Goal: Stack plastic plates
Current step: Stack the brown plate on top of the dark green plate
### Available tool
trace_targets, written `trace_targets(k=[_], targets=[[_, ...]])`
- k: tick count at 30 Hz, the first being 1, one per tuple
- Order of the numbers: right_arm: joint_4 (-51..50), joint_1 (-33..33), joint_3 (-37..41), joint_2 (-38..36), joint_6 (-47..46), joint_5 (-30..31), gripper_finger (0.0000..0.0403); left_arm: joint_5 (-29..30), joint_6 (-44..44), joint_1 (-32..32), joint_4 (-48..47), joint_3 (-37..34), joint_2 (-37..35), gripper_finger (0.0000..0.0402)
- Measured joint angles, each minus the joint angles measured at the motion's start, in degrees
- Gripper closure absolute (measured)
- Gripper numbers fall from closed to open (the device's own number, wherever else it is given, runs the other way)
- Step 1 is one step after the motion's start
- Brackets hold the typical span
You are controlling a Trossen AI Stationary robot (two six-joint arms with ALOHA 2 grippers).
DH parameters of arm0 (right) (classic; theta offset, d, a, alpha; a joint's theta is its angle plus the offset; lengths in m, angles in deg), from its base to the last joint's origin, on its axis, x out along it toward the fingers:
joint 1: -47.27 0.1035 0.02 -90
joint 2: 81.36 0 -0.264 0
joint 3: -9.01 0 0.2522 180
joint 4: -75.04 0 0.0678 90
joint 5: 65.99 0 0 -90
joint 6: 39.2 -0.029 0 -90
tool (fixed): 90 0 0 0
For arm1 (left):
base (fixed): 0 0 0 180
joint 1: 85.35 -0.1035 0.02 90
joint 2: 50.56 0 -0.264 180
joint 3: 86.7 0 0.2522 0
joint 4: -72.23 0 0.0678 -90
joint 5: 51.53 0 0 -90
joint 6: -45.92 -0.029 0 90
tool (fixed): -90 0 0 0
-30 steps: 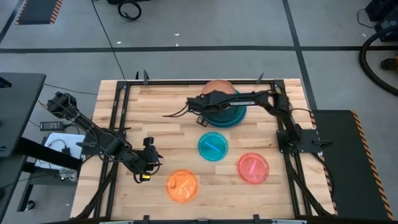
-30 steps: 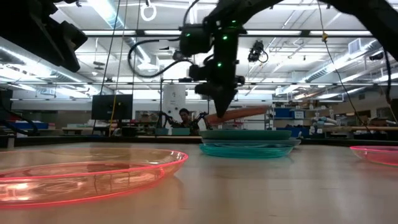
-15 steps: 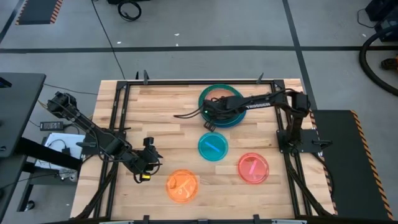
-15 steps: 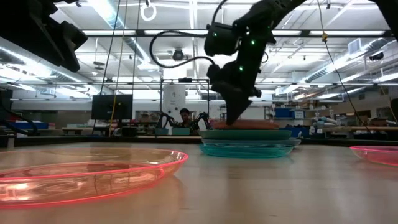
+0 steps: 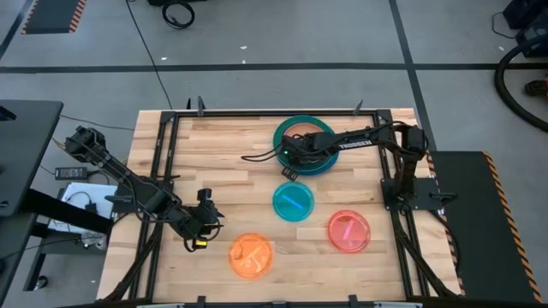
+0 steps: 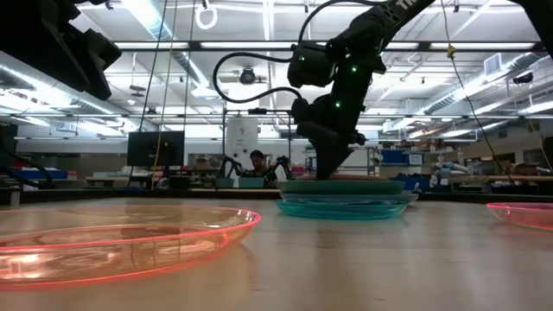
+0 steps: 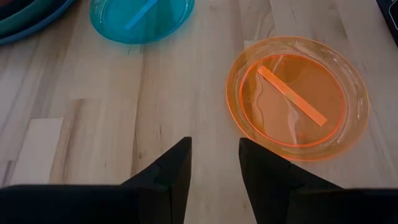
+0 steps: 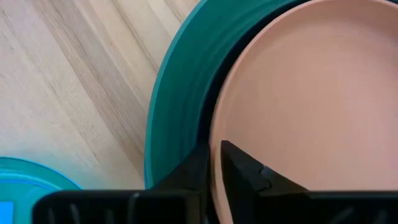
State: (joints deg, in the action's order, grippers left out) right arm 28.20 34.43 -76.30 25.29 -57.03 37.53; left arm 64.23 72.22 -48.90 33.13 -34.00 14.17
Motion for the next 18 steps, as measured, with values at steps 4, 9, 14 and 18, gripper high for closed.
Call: trace_targets(k=[4,9,14,18], targets=[[-0.27,0.00,0.00,0.00,0.32,-0.25,0.0314,0.00,0.02,0.00,0.00,0.00,0.00,0.0260],[-0.41,0.00,-0.02,0.02,1.33,-0.79,0.0268,0.00,0.04,0.00,0.00,0.00,0.00,0.0260],[-3.27,0.00,-2.03,-0.10,2.05,-1.33,0.0234,0.00,0.04,0.00,0.00,0.00,0.00,0.0260],[-5.25,0.00,-4.04,-0.26,2.95,-1.35,0.0221,-0.01,0.16,0.00,0.17,0.00,0.00,0.0260]])
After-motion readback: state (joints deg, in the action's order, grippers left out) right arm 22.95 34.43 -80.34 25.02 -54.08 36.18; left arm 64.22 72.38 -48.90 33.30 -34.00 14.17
